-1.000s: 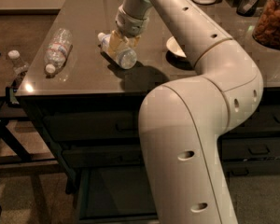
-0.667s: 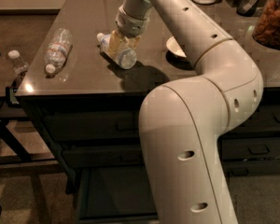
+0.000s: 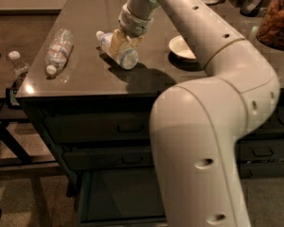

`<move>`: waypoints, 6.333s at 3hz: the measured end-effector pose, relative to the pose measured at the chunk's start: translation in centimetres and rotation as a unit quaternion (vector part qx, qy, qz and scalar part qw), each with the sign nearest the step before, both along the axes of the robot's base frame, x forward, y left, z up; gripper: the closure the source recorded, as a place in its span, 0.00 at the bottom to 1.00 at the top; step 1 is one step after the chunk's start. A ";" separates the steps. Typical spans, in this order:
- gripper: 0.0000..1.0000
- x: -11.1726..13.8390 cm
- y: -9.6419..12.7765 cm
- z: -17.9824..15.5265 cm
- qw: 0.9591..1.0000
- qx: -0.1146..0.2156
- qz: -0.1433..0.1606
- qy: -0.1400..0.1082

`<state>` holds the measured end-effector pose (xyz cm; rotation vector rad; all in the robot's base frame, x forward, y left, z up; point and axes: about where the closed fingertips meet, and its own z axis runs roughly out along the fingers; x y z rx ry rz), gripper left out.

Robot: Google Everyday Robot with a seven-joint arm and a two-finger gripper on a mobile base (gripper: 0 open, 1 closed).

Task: Place blue plastic bottle into bottom drawer

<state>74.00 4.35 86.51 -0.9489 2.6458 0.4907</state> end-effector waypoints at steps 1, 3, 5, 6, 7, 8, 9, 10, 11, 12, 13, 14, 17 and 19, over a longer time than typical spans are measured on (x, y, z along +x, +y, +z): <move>1.00 -6.0 -2.8 1.0 1.000 0.007 -0.009 -0.012; 1.00 -8.4 -3.3 1.0 1.000 0.013 -0.012 -0.001; 1.00 -18.1 -6.2 1.3 0.997 0.011 -0.073 0.017; 1.00 -18.2 -6.2 1.3 0.997 0.011 -0.073 0.017; 1.00 -19.9 -5.9 1.8 0.997 0.009 -0.073 0.020; 1.00 -24.0 -6.2 2.4 0.995 0.008 -0.098 0.030; 1.00 -30.5 -7.3 1.6 0.990 0.035 -0.128 0.047; 1.00 -30.5 -7.3 1.6 0.990 0.035 -0.128 0.047; 1.00 -32.1 -8.2 -0.4 0.986 0.029 -0.147 0.069; 1.00 -35.1 -9.5 -3.3 0.979 0.022 -0.179 0.100; 1.00 -38.0 -10.3 -7.5 0.968 0.013 -0.198 0.150; 1.00 -38.0 -10.3 -7.5 0.968 0.013 -0.198 0.150; 1.00 -41.3 -10.4 -21.3 0.934 0.025 -0.262 0.243; 1.00 -41.5 -10.0 -25.8 0.916 0.048 -0.287 0.277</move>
Offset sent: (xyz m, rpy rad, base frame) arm -0.1058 -0.0523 0.0310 0.0349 -0.0753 -0.0389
